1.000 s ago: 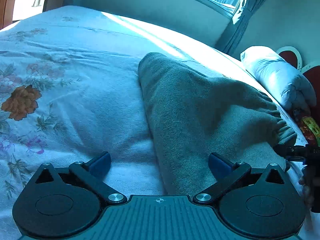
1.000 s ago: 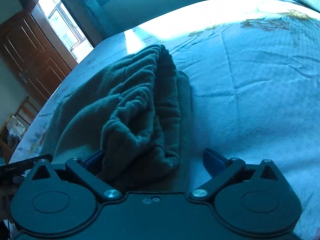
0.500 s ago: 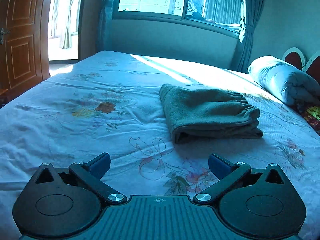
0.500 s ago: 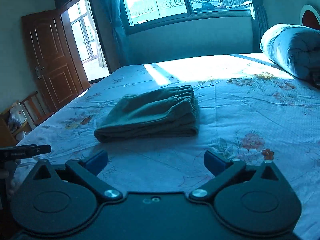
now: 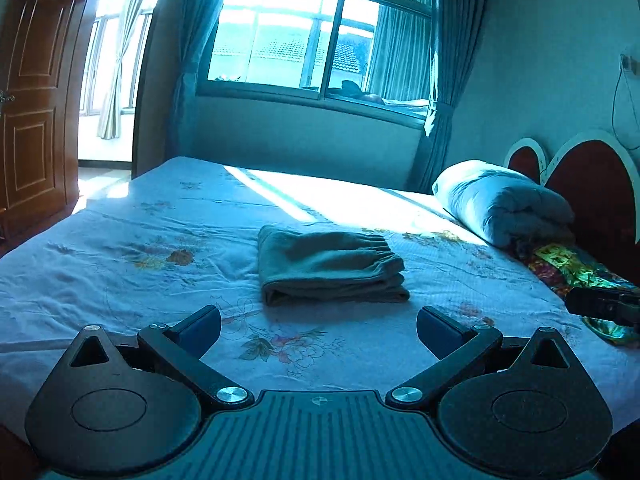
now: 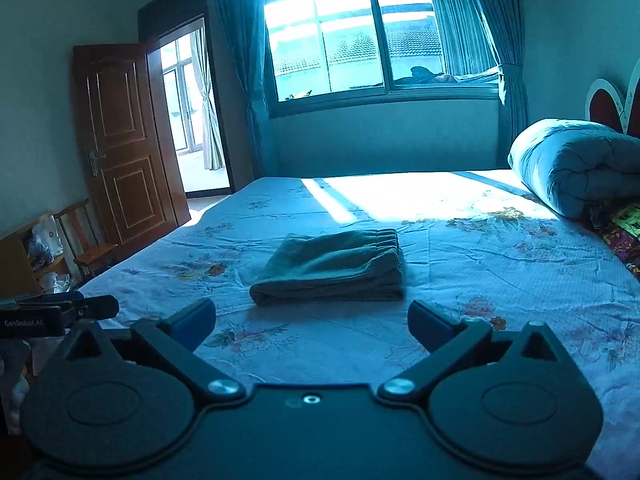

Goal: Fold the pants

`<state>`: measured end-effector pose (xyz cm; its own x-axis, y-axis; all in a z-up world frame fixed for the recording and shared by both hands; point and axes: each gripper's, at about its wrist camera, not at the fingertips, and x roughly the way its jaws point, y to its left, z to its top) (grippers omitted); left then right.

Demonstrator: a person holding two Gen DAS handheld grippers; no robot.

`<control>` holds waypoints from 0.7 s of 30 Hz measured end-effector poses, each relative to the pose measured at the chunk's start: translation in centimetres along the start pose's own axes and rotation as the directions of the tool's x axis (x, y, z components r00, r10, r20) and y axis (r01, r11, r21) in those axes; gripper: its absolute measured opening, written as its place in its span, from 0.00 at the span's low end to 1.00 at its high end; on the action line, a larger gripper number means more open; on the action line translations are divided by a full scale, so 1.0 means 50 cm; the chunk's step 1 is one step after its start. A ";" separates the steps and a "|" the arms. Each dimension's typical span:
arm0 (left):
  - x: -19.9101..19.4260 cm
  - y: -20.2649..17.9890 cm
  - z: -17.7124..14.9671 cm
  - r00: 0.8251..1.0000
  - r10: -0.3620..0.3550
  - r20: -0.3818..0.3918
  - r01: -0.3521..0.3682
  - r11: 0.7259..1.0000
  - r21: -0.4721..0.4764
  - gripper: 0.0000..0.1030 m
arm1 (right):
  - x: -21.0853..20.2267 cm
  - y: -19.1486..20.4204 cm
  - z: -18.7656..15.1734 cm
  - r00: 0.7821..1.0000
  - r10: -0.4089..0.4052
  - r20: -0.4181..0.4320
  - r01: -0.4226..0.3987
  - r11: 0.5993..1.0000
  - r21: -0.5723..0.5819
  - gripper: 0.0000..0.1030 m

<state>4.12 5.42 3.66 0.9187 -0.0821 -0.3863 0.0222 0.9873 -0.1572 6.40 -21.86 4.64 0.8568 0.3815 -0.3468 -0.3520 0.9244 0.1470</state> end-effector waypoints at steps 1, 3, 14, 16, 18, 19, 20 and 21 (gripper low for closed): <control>-0.015 -0.014 0.004 1.000 -0.019 -0.006 0.019 1.000 0.007 1.00 | -0.014 0.003 0.001 1.000 0.012 0.007 -0.012 1.000 0.009 0.94; -0.043 -0.044 0.009 1.000 -0.028 0.001 0.028 0.999 0.042 1.00 | -0.034 0.007 -0.005 0.999 0.044 0.012 -0.044 0.998 0.033 0.94; -0.126 -0.098 -0.005 0.998 0.008 0.057 -0.012 0.996 0.083 1.00 | -0.082 0.041 -0.006 0.999 -0.009 0.048 0.011 0.999 -0.035 0.94; -0.130 -0.098 -0.009 0.999 0.010 0.052 -0.015 0.995 0.100 1.00 | -0.077 0.044 -0.004 0.999 -0.020 0.048 0.022 0.999 -0.040 0.94; -0.129 -0.091 -0.008 0.999 0.013 0.053 -0.018 0.995 0.100 1.00 | -0.074 0.049 -0.007 0.999 -0.021 0.043 0.023 0.998 -0.050 0.94; -0.128 -0.086 -0.006 0.999 0.014 0.052 -0.018 0.996 0.089 1.00 | -0.070 0.053 -0.010 0.999 -0.022 0.040 0.024 0.998 -0.055 0.94; -0.127 -0.080 -0.006 0.998 0.012 0.054 -0.016 0.997 0.070 1.00 | -0.069 0.056 -0.013 0.999 -0.024 0.038 0.026 0.998 -0.058 0.94; -0.128 -0.077 -0.006 0.998 0.008 0.058 -0.012 0.998 0.062 1.00 | -0.068 0.058 -0.016 0.999 -0.024 0.035 0.026 0.998 -0.061 0.94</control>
<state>-1.97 2.09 6.49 0.9400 -0.0659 -0.3347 0.0355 0.9947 -0.0961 2.18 -20.47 5.49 0.8777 0.3592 -0.3172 -0.3522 0.9324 0.0812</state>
